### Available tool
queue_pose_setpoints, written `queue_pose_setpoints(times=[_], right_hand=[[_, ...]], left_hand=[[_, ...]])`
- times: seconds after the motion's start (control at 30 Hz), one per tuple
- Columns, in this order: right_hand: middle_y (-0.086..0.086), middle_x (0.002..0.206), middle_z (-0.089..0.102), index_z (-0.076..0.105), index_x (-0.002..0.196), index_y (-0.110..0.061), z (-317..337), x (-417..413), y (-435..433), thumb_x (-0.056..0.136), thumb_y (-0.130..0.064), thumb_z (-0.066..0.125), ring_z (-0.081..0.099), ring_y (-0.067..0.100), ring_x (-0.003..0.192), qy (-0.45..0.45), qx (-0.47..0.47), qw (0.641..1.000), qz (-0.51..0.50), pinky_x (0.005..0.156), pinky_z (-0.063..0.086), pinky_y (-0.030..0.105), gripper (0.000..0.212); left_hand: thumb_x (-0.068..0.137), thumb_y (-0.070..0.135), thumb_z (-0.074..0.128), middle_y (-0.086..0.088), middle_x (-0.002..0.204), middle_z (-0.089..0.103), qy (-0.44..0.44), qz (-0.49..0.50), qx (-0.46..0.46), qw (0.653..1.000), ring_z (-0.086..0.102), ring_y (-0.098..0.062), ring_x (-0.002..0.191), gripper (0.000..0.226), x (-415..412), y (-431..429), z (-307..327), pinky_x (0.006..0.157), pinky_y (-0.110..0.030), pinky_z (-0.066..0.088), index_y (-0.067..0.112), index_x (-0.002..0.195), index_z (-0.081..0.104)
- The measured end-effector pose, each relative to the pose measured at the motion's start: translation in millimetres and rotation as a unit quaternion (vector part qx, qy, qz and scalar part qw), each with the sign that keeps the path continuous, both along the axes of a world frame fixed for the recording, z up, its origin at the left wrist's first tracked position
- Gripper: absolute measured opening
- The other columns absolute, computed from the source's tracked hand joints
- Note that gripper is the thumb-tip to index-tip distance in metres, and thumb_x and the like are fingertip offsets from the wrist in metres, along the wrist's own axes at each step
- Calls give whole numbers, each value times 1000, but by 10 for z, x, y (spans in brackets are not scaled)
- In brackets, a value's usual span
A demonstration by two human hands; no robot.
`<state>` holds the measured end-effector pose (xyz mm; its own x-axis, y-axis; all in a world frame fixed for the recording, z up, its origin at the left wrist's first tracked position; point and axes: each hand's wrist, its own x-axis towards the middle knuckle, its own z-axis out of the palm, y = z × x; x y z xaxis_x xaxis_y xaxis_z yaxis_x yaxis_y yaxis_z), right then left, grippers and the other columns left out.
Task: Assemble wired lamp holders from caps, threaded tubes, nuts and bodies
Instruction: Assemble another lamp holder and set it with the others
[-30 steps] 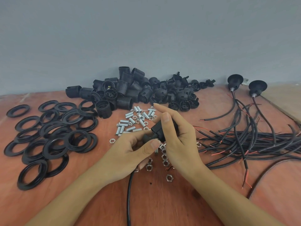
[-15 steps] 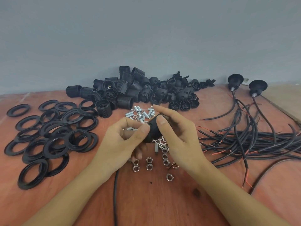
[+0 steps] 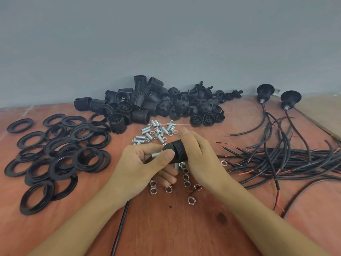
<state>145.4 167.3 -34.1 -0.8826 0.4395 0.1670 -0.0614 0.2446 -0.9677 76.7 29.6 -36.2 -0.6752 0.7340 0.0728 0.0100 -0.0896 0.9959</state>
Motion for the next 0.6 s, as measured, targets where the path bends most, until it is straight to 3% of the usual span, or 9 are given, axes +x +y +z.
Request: queue_pose_setpoints(times=[0.2,0.27,0.37,0.47,0.53,0.6], right_hand=[[-8,62,39,40,72,-14,-7,1,-33,102,-34,38,36,4,53,3,36,999,-41,51,34,16,37],[-11,57,44,43,73,-14,-30,8,-41,103,-35,38,41,1,49,10,24,999,-44,50,36,13,37],[-4,65,53,51,80,-7,-35,-1,-42,103,-39,37,47,1,50,15,10,999,-32,50,38,12,41],[-13,58,55,51,78,-18,6,-2,-32,102,-45,39,50,-1,50,33,13,999,-13,50,40,12,38],[-7,68,63,54,82,-21,32,-7,-50,99,-48,44,56,3,59,54,4,999,0,56,47,17,33],[5,81,69,58,89,-19,31,-4,-82,97,-48,52,62,8,69,69,-17,997,11,63,51,24,30]], left_hand=[[76,31,65,-15,67,72,31,25,3,999,71,-25,55,31,32,26,-25,48,-23,55,6,95,68],[76,30,65,-15,69,73,38,22,8,999,71,-23,56,32,47,32,-33,50,-22,55,4,96,66],[77,30,63,-8,66,73,70,29,15,997,70,-16,54,32,62,33,-32,50,-18,53,3,95,63],[82,32,65,-3,66,73,85,24,13,996,69,-13,52,27,35,37,2,47,-16,50,8,95,64],[88,34,71,6,72,72,149,44,7,988,67,-8,57,22,-17,19,6,51,-15,49,15,98,65],[80,34,73,10,83,73,196,44,17,979,66,-6,62,33,-71,-12,-1,52,-17,51,17,107,64]])
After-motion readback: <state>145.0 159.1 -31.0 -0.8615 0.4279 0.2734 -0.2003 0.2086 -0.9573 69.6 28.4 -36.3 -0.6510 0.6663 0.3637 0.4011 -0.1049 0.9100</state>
